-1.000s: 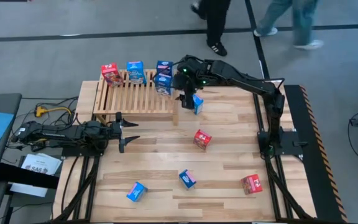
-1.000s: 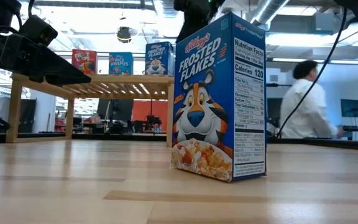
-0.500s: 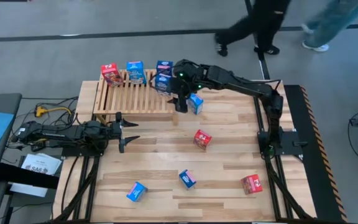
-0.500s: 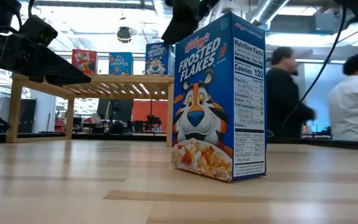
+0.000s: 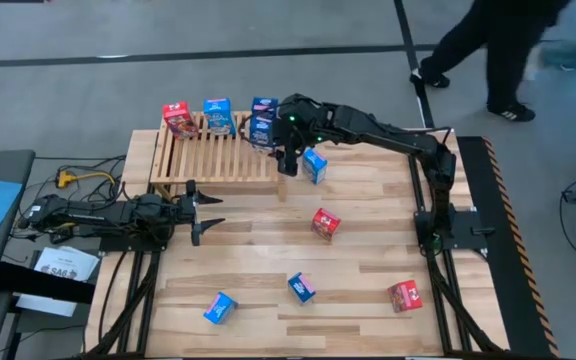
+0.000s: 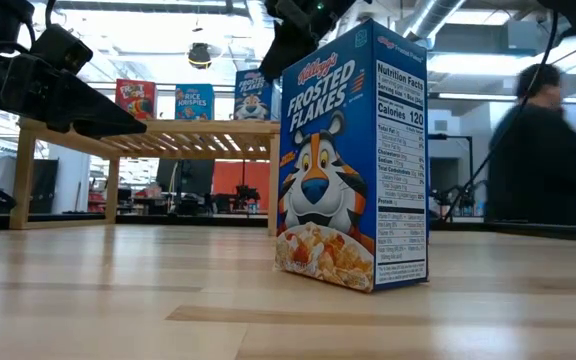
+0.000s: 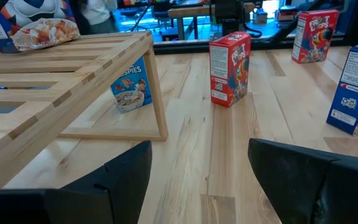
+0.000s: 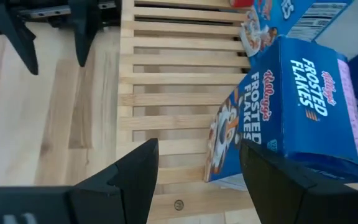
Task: Stack cereal on shelf
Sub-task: Put the top dark blue cereal box the aligned with the other dark blue cereal box on the shelf
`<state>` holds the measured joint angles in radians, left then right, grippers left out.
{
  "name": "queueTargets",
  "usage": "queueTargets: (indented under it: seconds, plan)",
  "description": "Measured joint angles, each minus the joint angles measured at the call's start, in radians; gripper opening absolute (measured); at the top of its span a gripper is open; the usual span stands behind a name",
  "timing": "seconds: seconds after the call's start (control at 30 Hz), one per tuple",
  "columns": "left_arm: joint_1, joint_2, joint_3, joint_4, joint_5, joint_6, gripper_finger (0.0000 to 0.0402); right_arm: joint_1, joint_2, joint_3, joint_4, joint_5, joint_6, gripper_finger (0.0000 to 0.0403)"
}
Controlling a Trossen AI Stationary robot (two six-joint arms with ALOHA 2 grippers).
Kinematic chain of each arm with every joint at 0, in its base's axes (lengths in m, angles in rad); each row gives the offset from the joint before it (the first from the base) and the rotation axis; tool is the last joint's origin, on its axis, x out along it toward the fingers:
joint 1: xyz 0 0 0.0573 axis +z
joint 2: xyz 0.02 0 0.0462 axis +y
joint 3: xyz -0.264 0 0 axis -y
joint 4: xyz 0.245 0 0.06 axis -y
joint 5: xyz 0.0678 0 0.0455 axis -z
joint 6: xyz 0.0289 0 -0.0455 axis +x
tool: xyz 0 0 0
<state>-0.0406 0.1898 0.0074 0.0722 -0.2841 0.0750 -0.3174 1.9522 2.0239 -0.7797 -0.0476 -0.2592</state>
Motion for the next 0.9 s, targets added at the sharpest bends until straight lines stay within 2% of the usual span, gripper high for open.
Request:
queueTargets:
  seconds: [0.9]
  plan:
    - [0.000,0.000,0.000,0.000,0.000,0.000,0.0258,0.028,-0.024,0.001,-0.053,0.020,0.025,0.0249]
